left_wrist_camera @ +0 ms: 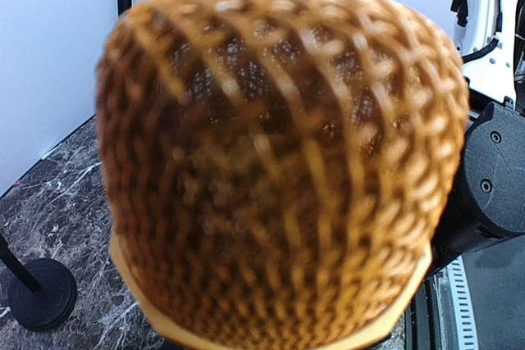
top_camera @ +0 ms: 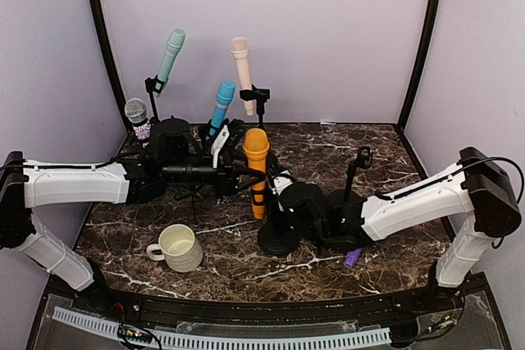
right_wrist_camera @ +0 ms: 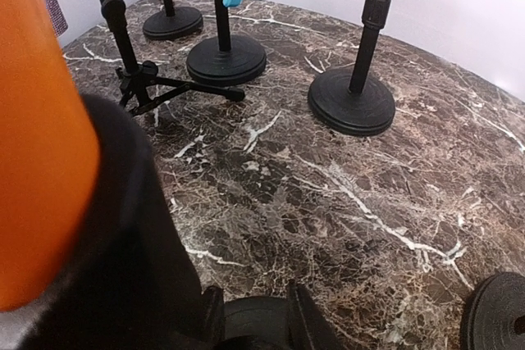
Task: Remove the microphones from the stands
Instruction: Remove the microphone from the microphone stand.
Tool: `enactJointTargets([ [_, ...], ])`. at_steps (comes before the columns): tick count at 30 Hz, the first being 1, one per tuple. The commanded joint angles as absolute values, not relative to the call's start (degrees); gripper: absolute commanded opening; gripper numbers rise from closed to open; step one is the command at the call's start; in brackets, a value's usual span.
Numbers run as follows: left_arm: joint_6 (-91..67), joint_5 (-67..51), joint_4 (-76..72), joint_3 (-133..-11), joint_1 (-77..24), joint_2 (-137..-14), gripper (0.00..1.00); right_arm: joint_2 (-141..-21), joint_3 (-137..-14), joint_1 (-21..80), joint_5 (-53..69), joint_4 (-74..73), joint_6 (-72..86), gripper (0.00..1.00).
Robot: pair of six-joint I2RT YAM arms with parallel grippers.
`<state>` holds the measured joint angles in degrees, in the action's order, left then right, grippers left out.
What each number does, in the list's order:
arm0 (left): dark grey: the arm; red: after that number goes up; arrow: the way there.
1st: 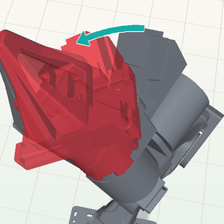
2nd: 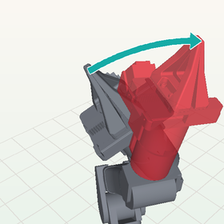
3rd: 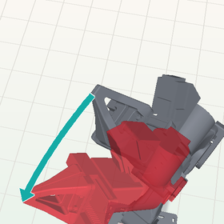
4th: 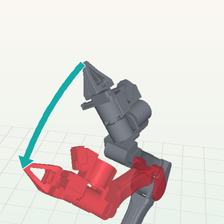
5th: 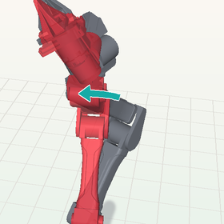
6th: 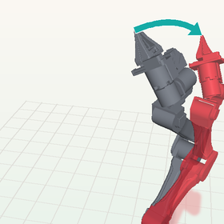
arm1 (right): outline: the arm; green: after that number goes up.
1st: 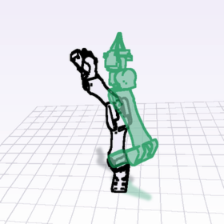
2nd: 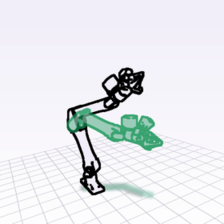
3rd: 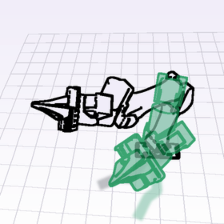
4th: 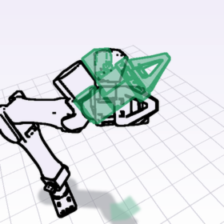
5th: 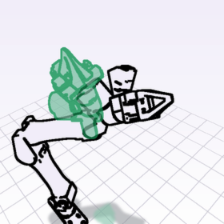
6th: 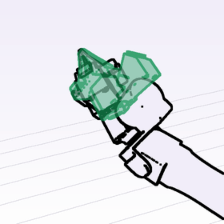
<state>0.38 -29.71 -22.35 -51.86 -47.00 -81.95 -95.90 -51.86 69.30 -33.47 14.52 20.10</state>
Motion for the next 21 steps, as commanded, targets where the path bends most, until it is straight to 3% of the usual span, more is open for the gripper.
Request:
enactJointTargets([
  [1,-1.3,-34.7,-23.3,-53.6,-48.5,-81.0,0.00,-95.9,-53.5,69.1,-37.1,19.6,18.6,0.15],
  [5,-1.5,-34.4,-23.5,-53.5,-48.5,-80.6,0.00,-96.1,-52.6,69.4,-37.4,18.6,18.9,0.00],
  [21,-7.8,-32.4,-34.0,-50.0,-47.1,-77.7,0.00,-95.7,-48.0,68.3,-33.7,14.0,28.5,0.00],
])
